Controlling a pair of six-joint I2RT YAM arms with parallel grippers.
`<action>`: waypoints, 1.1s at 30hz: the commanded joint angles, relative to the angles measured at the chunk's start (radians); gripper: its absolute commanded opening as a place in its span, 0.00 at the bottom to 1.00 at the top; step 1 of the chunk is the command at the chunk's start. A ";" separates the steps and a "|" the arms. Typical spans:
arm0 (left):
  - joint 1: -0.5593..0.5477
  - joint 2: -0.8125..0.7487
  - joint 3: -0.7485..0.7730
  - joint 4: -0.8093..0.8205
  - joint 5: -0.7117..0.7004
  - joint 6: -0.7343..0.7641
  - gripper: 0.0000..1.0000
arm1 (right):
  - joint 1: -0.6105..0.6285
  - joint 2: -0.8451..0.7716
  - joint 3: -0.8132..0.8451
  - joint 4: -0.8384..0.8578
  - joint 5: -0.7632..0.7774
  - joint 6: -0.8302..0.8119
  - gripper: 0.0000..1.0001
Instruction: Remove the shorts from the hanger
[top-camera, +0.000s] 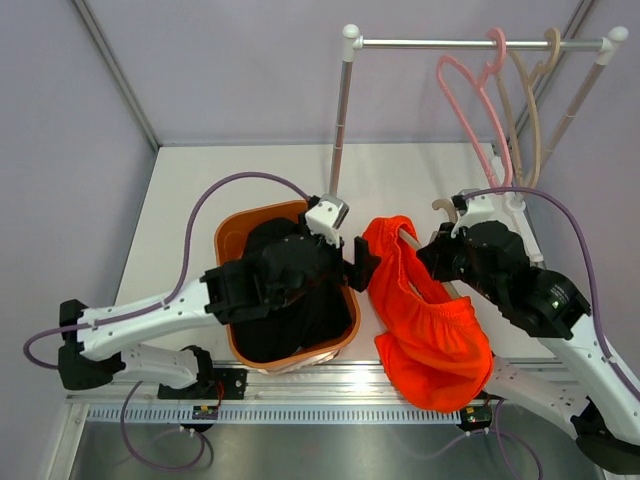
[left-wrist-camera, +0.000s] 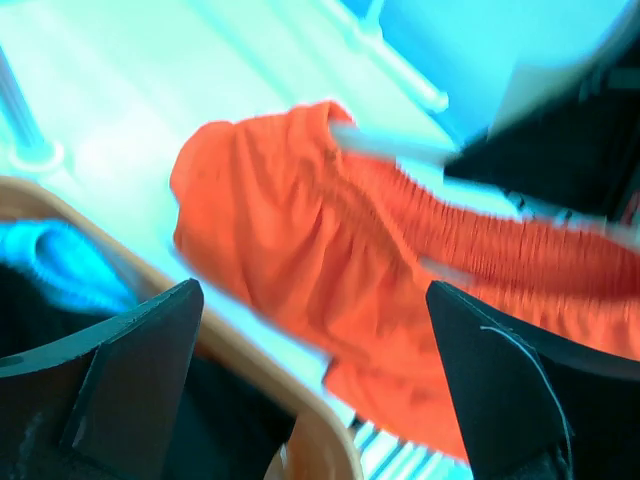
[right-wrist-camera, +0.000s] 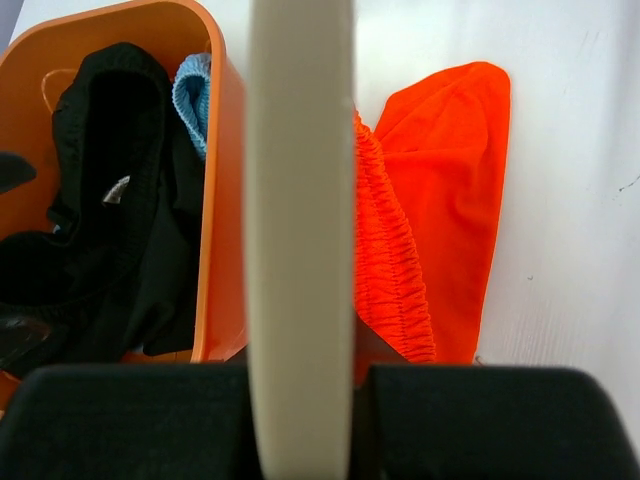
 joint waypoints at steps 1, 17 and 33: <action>-0.004 0.078 0.099 0.120 -0.097 0.017 0.99 | 0.014 -0.030 0.036 0.018 0.038 0.028 0.00; -0.004 0.393 0.293 0.133 -0.104 0.007 0.95 | 0.016 -0.053 0.125 -0.050 0.057 0.004 0.00; 0.022 0.496 0.389 0.063 -0.098 0.045 0.08 | 0.016 -0.039 0.160 -0.062 0.037 -0.013 0.00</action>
